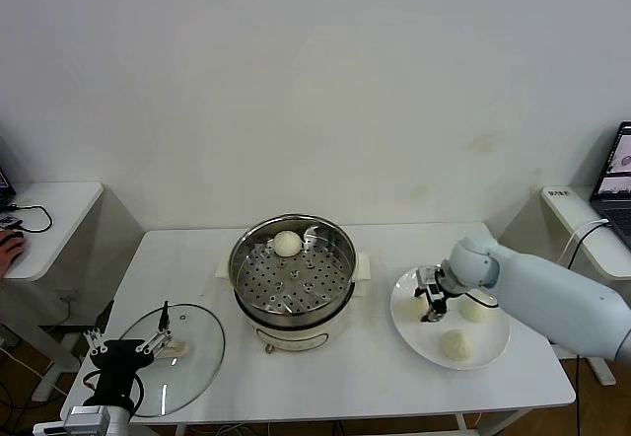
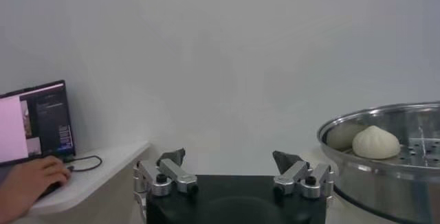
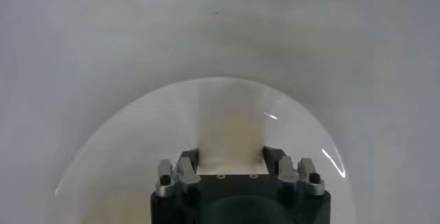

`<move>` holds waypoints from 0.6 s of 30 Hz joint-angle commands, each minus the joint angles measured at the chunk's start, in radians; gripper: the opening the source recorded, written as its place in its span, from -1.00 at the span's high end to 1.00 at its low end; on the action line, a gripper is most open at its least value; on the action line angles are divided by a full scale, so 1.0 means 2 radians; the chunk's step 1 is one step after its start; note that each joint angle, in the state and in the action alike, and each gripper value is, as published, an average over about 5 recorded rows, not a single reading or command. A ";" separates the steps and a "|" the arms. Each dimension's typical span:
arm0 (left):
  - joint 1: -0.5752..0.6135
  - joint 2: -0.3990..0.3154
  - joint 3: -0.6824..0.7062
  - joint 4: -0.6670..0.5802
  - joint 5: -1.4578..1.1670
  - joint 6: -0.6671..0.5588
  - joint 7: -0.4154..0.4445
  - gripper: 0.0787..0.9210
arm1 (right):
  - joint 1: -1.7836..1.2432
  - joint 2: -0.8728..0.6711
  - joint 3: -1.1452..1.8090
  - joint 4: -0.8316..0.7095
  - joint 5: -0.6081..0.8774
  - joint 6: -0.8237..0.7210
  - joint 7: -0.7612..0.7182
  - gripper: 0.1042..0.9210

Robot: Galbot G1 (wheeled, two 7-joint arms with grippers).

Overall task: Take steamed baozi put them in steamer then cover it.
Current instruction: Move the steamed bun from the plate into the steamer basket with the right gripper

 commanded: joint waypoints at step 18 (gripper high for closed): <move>-0.007 0.005 0.010 -0.003 0.001 0.002 0.000 -0.77 | 0.367 0.083 -0.147 0.079 0.253 -0.089 0.034 -0.24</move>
